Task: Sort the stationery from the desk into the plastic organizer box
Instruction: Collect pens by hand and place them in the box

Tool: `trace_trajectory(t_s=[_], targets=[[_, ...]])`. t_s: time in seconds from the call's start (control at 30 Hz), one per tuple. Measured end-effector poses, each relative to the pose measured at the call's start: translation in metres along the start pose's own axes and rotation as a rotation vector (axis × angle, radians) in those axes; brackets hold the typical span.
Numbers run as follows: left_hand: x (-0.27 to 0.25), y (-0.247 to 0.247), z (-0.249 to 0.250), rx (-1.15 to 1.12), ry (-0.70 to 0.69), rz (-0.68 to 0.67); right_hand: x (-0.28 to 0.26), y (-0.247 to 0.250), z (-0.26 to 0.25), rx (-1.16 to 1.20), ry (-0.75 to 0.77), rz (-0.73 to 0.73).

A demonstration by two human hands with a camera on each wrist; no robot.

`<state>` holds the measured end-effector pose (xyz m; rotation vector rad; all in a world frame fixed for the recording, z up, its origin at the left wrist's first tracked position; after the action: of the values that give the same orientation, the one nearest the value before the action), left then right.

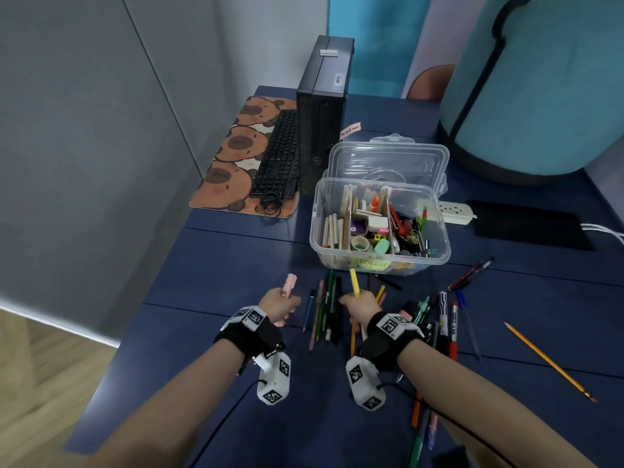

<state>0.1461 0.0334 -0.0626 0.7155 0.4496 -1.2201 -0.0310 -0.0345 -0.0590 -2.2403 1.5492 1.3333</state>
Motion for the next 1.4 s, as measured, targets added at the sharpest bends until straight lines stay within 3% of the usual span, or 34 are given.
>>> trace_trajectory(t_s=[0.1, 0.17, 0.37, 0.57, 0.83, 0.93, 1.13, 1.3, 1.4], targets=[[0.005, -0.003, -0.002, 0.311, -0.039, 0.085, 0.003, -0.007, -0.002, -0.251, 0.045, 0.031], [0.008, -0.008, -0.001, 0.405, -0.067, 0.093, 0.006, -0.009, -0.003, -0.345, 0.054, 0.044], [0.005, -0.018, 0.01, 0.438, -0.157, 0.234, 0.014, 0.0, -0.001, -0.405, 0.024, 0.052], [0.003, -0.036, 0.014, 0.574, -0.148, 0.17, 0.004, 0.002, -0.001, -0.535, 0.092, 0.072], [0.005, -0.044, 0.016, 0.597, -0.101, 0.177, -0.008, 0.025, 0.013, 0.168, -0.009, -0.124], [0.005, -0.042, 0.016, 0.412, -0.027, 0.116, -0.013, 0.029, 0.017, 0.27, -0.019, -0.154], [-0.009, -0.022, 0.017, -0.345, 0.049, -0.075, -0.02, 0.033, 0.014, 0.317, -0.024, -0.176], [-0.025, -0.001, 0.014, -0.699, 0.082, -0.232, -0.025, 0.03, 0.01, 0.296, -0.021, -0.204], [-0.031, 0.002, 0.012, -0.773, 0.085, -0.313, -0.03, 0.027, 0.011, 0.296, -0.018, -0.225]])
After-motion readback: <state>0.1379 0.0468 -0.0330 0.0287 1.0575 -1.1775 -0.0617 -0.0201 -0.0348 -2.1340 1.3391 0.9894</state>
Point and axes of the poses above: each hand's wrist, its own x-axis towards the middle knuckle, its own y-axis out of the back of the hand, z = x × y, the point moved 1 cm from there along x, towards the middle knuckle, and after that the axes turned 3 degrees about -x, right-handed, at the moved point
